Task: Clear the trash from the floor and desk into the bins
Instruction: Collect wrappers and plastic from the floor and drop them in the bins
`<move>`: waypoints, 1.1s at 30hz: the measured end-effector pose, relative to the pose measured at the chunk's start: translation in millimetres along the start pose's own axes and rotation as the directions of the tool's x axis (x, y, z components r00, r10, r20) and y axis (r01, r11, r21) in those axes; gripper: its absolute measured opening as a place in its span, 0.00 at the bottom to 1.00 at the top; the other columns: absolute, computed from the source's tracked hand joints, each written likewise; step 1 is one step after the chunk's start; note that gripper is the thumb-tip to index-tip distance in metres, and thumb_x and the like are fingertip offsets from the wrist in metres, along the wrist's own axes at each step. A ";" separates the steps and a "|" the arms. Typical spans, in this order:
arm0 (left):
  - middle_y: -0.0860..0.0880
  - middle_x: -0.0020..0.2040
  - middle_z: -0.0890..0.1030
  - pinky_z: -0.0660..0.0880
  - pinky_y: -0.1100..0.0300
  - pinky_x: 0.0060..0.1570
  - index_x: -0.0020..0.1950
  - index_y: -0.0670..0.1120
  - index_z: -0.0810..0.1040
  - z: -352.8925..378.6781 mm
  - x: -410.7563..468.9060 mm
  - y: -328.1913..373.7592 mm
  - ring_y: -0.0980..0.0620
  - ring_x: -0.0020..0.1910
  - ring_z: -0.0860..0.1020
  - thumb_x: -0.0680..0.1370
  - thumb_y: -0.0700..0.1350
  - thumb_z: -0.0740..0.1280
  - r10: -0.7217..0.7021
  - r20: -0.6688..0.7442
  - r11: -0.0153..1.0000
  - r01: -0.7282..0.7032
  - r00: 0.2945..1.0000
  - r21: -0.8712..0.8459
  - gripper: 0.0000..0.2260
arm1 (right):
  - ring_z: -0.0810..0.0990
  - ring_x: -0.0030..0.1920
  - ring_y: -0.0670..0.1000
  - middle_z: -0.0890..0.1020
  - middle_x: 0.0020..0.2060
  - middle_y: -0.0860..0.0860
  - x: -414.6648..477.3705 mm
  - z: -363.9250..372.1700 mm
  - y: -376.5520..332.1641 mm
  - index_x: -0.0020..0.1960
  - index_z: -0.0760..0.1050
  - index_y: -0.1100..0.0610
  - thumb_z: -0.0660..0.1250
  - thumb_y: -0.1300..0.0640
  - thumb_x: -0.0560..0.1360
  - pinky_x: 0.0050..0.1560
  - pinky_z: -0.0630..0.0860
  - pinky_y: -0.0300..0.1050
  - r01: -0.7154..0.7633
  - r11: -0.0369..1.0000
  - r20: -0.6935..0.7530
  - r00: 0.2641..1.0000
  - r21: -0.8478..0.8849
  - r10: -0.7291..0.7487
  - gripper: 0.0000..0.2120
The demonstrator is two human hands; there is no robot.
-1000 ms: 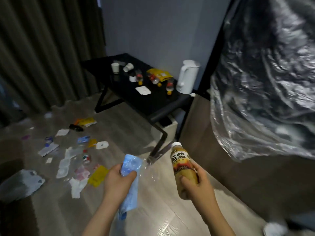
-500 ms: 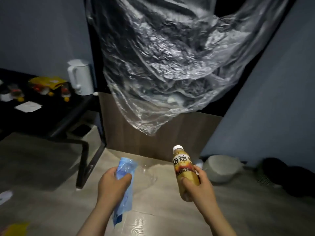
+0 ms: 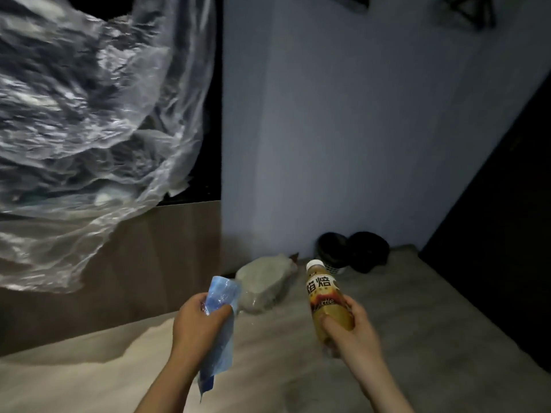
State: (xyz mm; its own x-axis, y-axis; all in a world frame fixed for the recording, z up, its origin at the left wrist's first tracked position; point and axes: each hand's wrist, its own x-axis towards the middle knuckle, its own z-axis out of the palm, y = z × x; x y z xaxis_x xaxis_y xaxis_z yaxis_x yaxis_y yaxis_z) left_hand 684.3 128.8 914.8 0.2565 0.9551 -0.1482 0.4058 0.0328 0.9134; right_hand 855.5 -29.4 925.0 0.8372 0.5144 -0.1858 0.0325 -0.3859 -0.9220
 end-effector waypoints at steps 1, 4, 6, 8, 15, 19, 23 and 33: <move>0.46 0.33 0.79 0.71 0.59 0.32 0.38 0.45 0.77 21.7 0.3 11.5 0.48 0.34 0.78 0.69 0.44 0.65 0.019 0.037 1.000 -0.019 0.999 0.006 0.04 | 0.81 0.47 0.55 0.79 0.52 0.51 12.3 -18.3 5.3 0.64 0.70 0.47 0.72 0.58 0.68 0.37 0.80 0.45 -0.020 1.000 -0.028 0.999 0.014 0.021 0.26; 0.46 0.34 0.79 0.70 0.59 0.32 0.38 0.45 0.77 80.2 8.7 38.4 0.49 0.35 0.77 0.71 0.44 0.67 0.056 0.137 0.997 -0.064 0.989 0.050 0.03 | 0.82 0.45 0.57 0.80 0.49 0.49 46.6 -63.6 21.1 0.64 0.70 0.46 0.72 0.51 0.62 0.44 0.82 0.53 -0.067 0.996 -0.099 0.992 0.056 0.072 0.31; 0.48 0.32 0.79 0.68 0.60 0.32 0.37 0.45 0.76 111.9 17.8 49.6 0.50 0.33 0.76 0.70 0.44 0.68 0.067 0.186 0.993 -0.084 0.980 0.086 0.04 | 0.82 0.44 0.57 0.80 0.48 0.49 65.5 -84.7 30.5 0.64 0.69 0.47 0.72 0.51 0.63 0.41 0.80 0.50 -0.086 0.993 -0.143 0.985 0.085 0.098 0.31; 0.48 0.31 0.78 0.67 0.60 0.31 0.36 0.45 0.76 140.1 27.8 58.9 0.51 0.33 0.76 0.65 0.49 0.66 0.077 0.227 0.990 -0.102 0.971 0.099 0.08 | 0.81 0.42 0.55 0.80 0.47 0.48 83.8 -99.8 39.4 0.65 0.69 0.49 0.72 0.57 0.68 0.36 0.75 0.43 -0.089 0.989 -0.173 0.979 0.118 0.109 0.27; 0.48 0.33 0.77 0.68 0.58 0.34 0.37 0.44 0.76 236.2 105.1 85.4 0.48 0.34 0.75 0.72 0.44 0.70 0.088 0.409 0.983 -0.147 0.908 0.113 0.06 | 0.79 0.43 0.46 0.77 0.47 0.46 166.8 -123.7 44.9 0.67 0.69 0.53 0.70 0.60 0.70 0.36 0.74 0.39 -0.154 0.977 -0.253 0.949 0.150 0.189 0.27; 0.49 0.36 0.78 0.71 0.57 0.39 0.41 0.47 0.76 279.7 165.6 112.3 0.47 0.38 0.76 0.73 0.40 0.71 0.089 0.481 0.987 -0.142 0.872 0.074 0.05 | 0.78 0.49 0.49 0.76 0.51 0.48 224.2 -125.5 31.4 0.69 0.66 0.52 0.70 0.60 0.70 0.46 0.78 0.46 -0.210 0.966 -0.264 0.933 0.151 0.244 0.29; 0.54 0.33 0.75 0.66 0.59 0.33 0.37 0.51 0.71 318.1 218.3 145.8 0.51 0.35 0.73 0.73 0.41 0.69 0.161 0.479 0.965 -0.239 0.863 0.105 0.10 | 0.78 0.50 0.50 0.76 0.51 0.46 281.1 -120.1 14.8 0.68 0.67 0.48 0.70 0.56 0.68 0.54 0.79 0.54 -0.242 0.964 -0.294 0.919 0.108 0.263 0.29; 0.49 0.30 0.78 0.68 0.61 0.30 0.36 0.43 0.77 432.8 313.0 185.0 0.52 0.32 0.77 0.70 0.47 0.68 0.074 0.534 0.964 -0.198 0.842 0.179 0.08 | 0.77 0.51 0.51 0.74 0.48 0.41 427.0 -144.1 10.9 0.66 0.68 0.46 0.70 0.57 0.71 0.52 0.80 0.56 -0.285 0.952 -0.303 0.902 0.115 0.307 0.26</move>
State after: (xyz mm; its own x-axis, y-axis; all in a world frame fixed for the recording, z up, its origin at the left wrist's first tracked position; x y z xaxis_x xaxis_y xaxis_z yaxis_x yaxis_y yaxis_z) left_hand 1219.3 306.4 873.3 0.7143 0.6497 -0.2601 0.4975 -0.2099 0.8417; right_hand 1292.0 75.6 884.6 0.9309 0.1134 -0.3473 -0.2704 -0.4256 -0.8636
